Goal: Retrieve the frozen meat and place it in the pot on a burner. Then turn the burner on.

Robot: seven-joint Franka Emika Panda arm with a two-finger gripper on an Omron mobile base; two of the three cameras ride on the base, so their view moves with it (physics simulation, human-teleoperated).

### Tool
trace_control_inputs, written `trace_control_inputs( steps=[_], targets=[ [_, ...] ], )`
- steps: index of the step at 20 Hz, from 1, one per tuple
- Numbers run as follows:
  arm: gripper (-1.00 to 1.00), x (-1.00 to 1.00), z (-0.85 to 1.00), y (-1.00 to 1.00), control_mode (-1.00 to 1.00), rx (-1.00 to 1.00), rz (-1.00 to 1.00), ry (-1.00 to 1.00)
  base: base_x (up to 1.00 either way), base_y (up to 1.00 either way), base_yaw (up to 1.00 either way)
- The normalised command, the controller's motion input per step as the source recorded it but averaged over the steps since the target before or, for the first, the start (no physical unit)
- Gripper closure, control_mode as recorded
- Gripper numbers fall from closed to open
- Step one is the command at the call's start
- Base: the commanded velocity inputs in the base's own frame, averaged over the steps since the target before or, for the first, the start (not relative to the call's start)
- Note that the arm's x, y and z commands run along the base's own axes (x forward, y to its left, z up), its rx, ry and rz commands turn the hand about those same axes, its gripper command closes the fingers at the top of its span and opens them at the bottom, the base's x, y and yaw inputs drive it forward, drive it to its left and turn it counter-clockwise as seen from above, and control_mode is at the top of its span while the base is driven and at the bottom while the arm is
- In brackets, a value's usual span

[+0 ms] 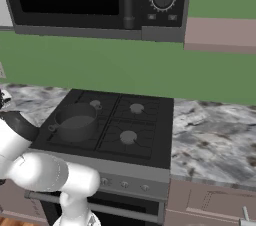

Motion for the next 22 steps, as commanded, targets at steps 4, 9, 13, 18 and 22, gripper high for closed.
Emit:
trace_control_inputs(
  steps=[4,9,13,18,22],
  targets=[
    [-1.00,0.18,-0.14,0.27,-1.00,0.00,-0.10,-0.04,0.00,0.00,0.00],
    [-1.00,0.26,-0.11,0.40,-1.00,0.00,-0.13,-0.04,0.00,0.00,0.00],
    [-1.00,0.26,-0.05,0.34,-1.00,0.00,-0.10,-0.01,0.00,0.00,0.00],
    [-1.00,0.29,-0.06,0.24,-1.00,0.00,-0.10,0.00,0.00,0.00,0.00],
    [-1.00,0.31,-0.06,0.12,-1.00,-0.01,-0.08,0.00,0.00,0.00,0.00]
  ],
)
